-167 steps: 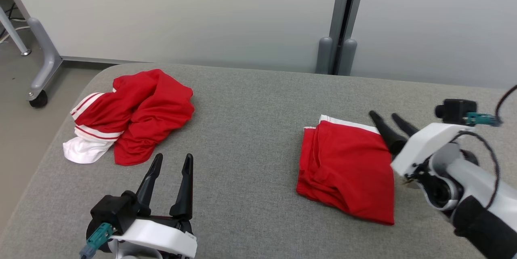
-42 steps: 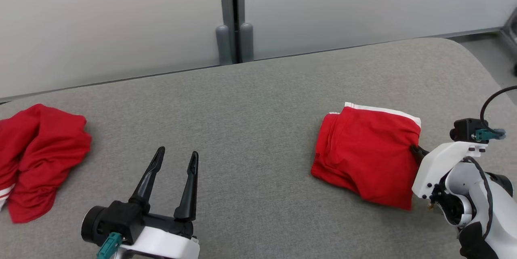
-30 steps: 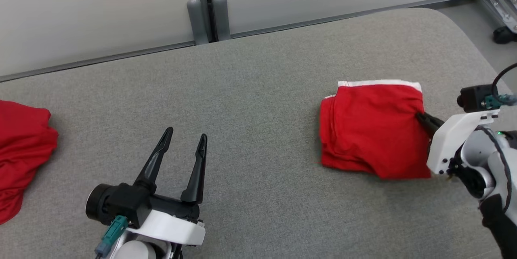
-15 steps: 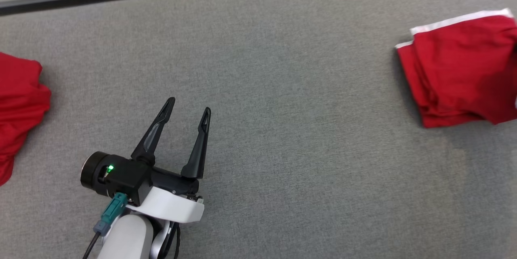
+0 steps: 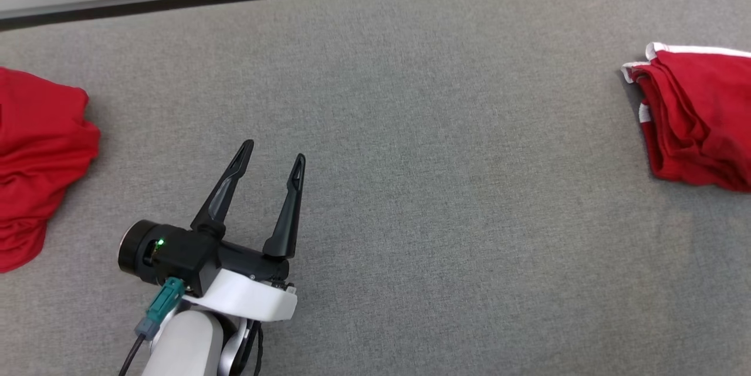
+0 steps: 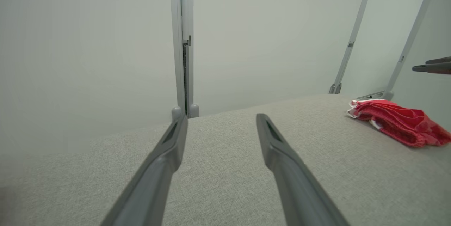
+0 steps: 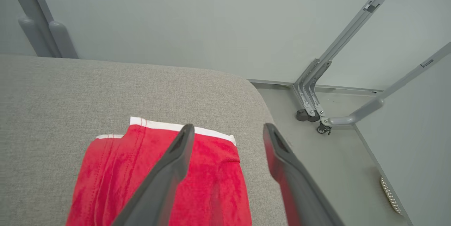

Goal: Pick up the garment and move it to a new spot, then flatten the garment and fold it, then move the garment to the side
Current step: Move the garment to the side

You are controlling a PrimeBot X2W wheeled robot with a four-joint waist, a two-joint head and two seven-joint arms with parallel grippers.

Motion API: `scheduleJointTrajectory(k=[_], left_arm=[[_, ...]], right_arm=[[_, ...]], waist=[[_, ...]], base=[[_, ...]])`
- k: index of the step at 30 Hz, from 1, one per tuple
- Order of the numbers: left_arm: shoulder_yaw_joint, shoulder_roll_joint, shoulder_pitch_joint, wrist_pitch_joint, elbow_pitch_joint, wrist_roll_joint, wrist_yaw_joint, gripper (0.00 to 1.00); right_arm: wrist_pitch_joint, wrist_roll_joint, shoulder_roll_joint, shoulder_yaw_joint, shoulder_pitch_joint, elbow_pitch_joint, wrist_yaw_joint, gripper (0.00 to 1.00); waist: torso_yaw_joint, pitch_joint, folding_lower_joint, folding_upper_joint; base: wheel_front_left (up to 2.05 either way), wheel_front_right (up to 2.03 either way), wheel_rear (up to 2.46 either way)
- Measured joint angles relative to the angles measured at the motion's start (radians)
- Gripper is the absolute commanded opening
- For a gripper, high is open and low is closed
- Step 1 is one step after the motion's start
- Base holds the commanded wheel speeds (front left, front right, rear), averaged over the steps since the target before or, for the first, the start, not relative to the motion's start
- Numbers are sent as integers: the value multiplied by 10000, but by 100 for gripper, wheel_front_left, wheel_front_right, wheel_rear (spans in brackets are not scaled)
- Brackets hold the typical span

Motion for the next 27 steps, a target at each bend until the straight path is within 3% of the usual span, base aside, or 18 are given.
scheduleJointTrajectory(k=[8,18,24,27], left_arm=[[546,-52,623,0,-94,-192,153,100],[1588,-61,1681,0,-428,-301,462,100],[1847,-59,2247,0,-445,-259,535,100],[1837,-67,2451,0,-397,-255,539,100]], right_arm=[[-1317,117,936,424,389,-539,0,100],[-1960,692,1546,849,2352,-2638,0,100],[-2056,807,1689,73,4024,-4149,0,100],[-2075,456,1950,-951,5301,-5586,0,100]], waist=[[117,-997,0,0],[489,-2471,0,0],[847,-3165,0,0],[1105,-3430,0,0]], base=[[0,0,0],[0,0,0],[0,0,0],[0,0,0]])
